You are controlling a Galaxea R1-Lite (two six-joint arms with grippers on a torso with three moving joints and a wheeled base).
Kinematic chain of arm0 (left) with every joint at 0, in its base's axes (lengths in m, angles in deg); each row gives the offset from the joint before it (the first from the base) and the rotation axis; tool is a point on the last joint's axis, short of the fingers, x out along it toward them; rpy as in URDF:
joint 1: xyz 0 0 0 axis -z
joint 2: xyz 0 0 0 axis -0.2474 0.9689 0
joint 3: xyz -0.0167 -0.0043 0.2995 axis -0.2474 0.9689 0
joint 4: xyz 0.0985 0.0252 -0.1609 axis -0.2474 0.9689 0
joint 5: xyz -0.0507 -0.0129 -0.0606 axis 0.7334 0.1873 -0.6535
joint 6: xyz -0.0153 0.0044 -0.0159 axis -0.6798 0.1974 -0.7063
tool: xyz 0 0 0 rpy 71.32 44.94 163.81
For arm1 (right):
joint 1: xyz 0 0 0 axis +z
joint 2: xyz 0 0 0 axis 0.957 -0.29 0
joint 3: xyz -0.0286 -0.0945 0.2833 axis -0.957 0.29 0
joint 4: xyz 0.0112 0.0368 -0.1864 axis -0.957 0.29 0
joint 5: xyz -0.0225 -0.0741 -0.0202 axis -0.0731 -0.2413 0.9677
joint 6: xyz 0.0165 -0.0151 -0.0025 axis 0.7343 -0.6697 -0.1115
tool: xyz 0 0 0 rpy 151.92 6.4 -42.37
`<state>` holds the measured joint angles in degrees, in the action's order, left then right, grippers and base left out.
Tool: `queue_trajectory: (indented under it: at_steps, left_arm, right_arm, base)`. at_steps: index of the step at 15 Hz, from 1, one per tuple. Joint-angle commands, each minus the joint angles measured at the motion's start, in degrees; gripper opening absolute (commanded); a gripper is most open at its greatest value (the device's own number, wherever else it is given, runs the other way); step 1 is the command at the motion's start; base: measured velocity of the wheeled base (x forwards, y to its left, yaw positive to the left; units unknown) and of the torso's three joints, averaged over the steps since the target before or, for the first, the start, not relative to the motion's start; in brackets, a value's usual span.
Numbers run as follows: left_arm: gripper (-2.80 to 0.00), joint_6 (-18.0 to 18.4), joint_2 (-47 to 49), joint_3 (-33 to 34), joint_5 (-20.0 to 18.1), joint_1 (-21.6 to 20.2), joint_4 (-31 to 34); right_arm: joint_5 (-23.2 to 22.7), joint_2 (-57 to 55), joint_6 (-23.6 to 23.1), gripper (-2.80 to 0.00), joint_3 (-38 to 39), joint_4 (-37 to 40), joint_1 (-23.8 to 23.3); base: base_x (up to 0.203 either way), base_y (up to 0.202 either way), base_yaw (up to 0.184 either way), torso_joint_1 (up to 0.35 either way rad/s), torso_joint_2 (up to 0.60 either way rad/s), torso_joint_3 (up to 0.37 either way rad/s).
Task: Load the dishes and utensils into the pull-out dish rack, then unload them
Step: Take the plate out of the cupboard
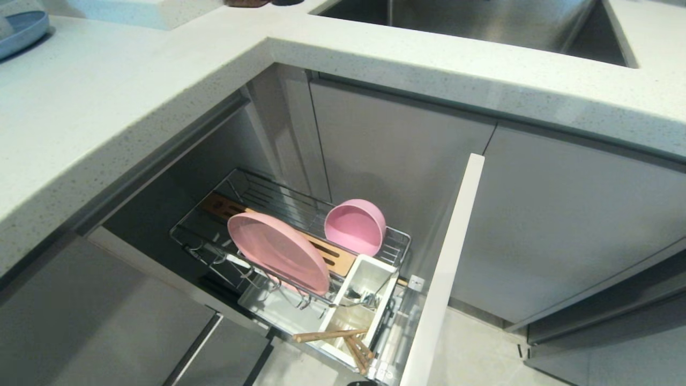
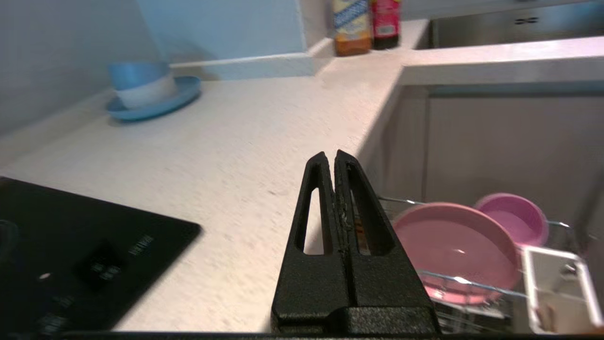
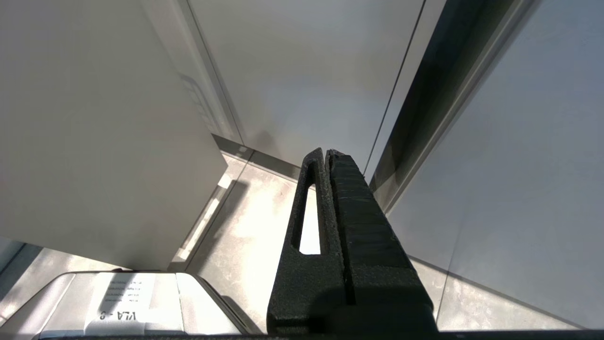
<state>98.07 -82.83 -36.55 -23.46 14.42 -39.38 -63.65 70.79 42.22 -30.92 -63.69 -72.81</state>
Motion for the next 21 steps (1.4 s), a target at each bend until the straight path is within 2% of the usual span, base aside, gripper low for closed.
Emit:
queue_trajectory:
  at_steps: [1, 2, 3, 5, 10, 14, 16, 21]
  left_arm:
    - [-2.80, -3.1, -3.8, 2.7, -3.1, 0.1, 0.0]
    - [-2.80, -7.4, -3.8, 2.7, -5.1, 0.1, -0.1]
    - [-2.80, -9.8, -3.9, 2.8, -8.1, 0.1, 0.1]
    - [-2.80, -11.7, -3.9, 4.3, -10.3, 0.2, 0.3]
    - [-2.80, -11.6, -3.9, 13.0, -11.5, 0.2, -0.2]
    - [-2.80, -10.4, -3.9, 19.1, -8.6, 0.2, -3.3]
    - [-2.80, -8.4, -3.9, 23.7, -6.2, 0.2, -9.4]
    - [-2.80, -7.1, -3.9, 30.5, -5.1, 0.2, -13.4]
  right_arm:
    - [0.0, 0.0, 0.0, -2.80, 0.1, -0.1, 0.0]
    - [0.0, 0.0, 0.0, -2.80, 0.1, 0.0, 0.0]
    - [0.0, 0.0, 0.0, -2.80, 0.1, 0.0, 0.0]
    - [0.0, 0.0, 0.0, -2.80, 0.1, 0.0, 0.0]
    - [0.0, 0.0, 0.0, -2.80, 0.1, 0.0, 0.0]
    - [0.0, 0.0, 0.0, -2.80, 0.1, 0.0, 0.0]
    - [0.0, 0.0, 0.0, -2.80, 0.1, -0.1, 0.0]
    - [0.0, 0.0, 0.1, -2.80, 0.1, -0.1, 0.0]
  base:
    - [0.000, 0.000, 0.000, 0.000, 0.00, 0.000]
    - [0.000, 0.000, 0.000, 0.000, 0.00, 0.000]
    - [0.000, 0.000, 0.000, 0.000, 0.00, 0.000]
    - [0.000, 0.000, 0.000, 0.000, 0.00, 0.000]
    - [0.000, 0.000, 0.000, 0.000, 0.00, 0.000]
    - [0.000, 0.000, 0.000, 0.000, 0.00, 0.000]
    - [0.000, 0.000, 0.000, 0.000, 0.00, 0.000]
    - [0.000, 0.000, 0.000, 0.000, 0.00, 0.000]
